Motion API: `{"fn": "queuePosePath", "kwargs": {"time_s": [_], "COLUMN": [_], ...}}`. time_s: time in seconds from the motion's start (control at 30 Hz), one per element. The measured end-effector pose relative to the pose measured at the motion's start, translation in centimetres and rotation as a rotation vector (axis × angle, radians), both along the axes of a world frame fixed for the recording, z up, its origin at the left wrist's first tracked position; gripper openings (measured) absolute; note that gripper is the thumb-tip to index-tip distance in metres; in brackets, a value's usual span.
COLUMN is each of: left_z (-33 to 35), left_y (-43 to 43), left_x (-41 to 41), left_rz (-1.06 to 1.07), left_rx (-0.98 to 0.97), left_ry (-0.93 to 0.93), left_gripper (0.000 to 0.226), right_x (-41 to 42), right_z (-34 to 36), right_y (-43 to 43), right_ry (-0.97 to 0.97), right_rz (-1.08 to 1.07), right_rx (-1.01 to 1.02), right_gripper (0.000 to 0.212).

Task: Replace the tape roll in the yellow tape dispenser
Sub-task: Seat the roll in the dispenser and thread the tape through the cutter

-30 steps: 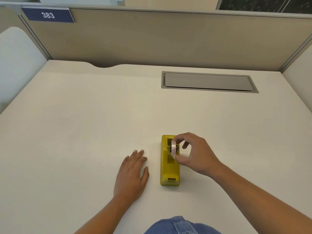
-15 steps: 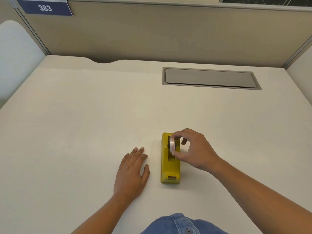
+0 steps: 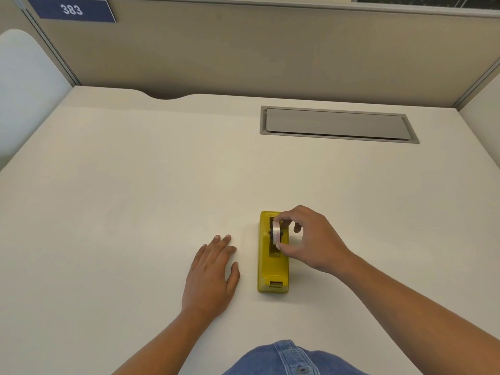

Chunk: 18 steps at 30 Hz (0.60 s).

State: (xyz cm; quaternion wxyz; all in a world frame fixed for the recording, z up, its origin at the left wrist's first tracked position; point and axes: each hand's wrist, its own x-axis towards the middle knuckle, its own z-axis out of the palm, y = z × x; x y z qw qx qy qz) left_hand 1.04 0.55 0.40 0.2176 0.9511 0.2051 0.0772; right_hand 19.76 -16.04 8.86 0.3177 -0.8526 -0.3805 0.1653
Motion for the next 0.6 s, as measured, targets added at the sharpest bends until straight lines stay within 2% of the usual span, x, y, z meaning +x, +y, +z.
{"fn": "queuePosePath", "kwargs": {"time_s": [0.6], "left_z": [-0.02], "left_y": [-0.04], "left_x": [-0.01], "left_rz": [0.004], "left_rx": [-0.007], "left_ry": [-0.018], "left_gripper": [0.035], "right_x": [-0.17], "right_z": [-0.40], "right_y": [0.30], "right_ry": [-0.011], "right_rz": [-0.022], "right_rx": [-0.062], "right_gripper": [0.046]}}
